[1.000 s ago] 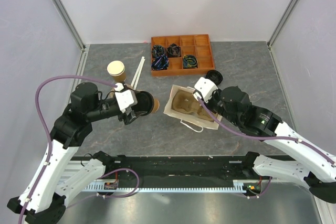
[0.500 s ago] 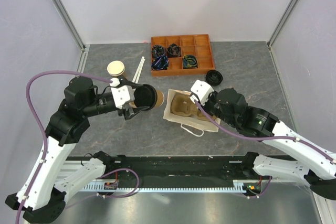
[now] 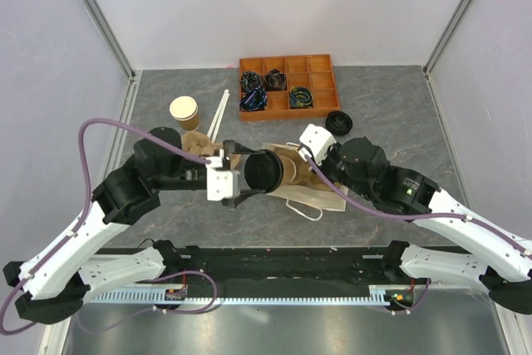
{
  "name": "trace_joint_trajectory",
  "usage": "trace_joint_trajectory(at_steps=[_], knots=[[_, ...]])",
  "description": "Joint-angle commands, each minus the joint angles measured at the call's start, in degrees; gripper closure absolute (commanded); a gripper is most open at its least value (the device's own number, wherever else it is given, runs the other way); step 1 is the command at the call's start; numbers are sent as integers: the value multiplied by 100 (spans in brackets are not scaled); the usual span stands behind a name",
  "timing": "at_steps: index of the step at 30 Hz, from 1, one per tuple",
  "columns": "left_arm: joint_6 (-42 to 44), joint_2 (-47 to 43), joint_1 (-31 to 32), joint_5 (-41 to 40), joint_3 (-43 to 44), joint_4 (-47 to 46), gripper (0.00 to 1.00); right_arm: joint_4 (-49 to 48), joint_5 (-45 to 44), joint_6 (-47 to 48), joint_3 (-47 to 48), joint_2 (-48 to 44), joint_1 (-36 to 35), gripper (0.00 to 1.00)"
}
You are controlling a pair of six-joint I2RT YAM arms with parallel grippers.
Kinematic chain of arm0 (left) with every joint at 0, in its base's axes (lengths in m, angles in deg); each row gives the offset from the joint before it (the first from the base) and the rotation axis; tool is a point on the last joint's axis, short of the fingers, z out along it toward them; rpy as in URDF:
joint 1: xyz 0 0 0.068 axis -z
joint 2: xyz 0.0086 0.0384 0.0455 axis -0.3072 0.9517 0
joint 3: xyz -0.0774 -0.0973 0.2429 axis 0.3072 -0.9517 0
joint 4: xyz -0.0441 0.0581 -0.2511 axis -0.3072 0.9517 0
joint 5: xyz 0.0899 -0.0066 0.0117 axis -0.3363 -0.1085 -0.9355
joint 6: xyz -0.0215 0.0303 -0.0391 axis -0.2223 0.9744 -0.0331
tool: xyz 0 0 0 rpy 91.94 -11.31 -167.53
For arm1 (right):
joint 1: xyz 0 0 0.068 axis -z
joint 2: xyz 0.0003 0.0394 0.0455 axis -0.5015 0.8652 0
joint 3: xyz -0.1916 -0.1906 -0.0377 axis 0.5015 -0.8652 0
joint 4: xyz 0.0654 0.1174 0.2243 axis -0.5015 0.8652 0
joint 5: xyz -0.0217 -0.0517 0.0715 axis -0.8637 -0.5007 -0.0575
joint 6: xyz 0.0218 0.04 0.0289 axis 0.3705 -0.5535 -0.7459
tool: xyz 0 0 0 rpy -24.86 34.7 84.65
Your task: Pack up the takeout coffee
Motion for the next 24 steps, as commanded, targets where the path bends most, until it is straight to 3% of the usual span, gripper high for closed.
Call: trace_joint_trajectory(at_steps=[1, 5, 12, 24], knots=[[856, 36, 637, -909, -286, -743, 61, 37, 122, -193, 363, 35, -22, 100], [1165, 54, 1181, -1621, -759, -1191, 62, 63, 403, -193, 363, 35, -31, 100], [1578, 19, 1604, -2290, -1525, -1771, 65, 151, 623, -290, 407, -9, -31, 100], [1877, -139, 1903, -2554, -1982, -1254, 65, 186, 1062, -633, 504, -194, -31, 100]])
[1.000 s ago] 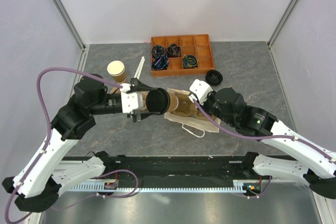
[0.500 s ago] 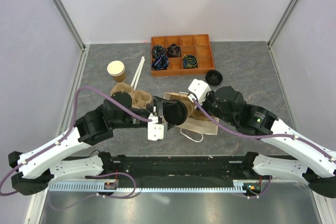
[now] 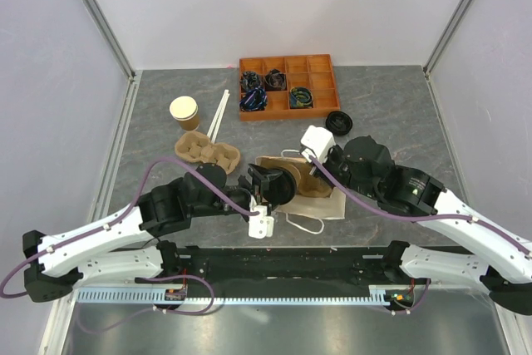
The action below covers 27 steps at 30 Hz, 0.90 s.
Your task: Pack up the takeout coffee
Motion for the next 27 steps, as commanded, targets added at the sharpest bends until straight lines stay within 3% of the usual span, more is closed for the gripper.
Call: trace_joint_trajectory(at_steps=[1, 10, 19, 27], knots=[[415, -196, 115, -143, -140, 145, 65, -100, 262, -279, 233, -178, -39, 100], [372, -267, 133, 138, -211, 524, 66, -118, 412, -376, 163, -275, -101, 100], [-59, 225, 185, -581, -131, -12, 68, -241, -97, -376, 31, -275, -364, 100], [81, 401, 326, -978, -403, -609, 69, -267, 87, -648, -101, -328, -409, 100]])
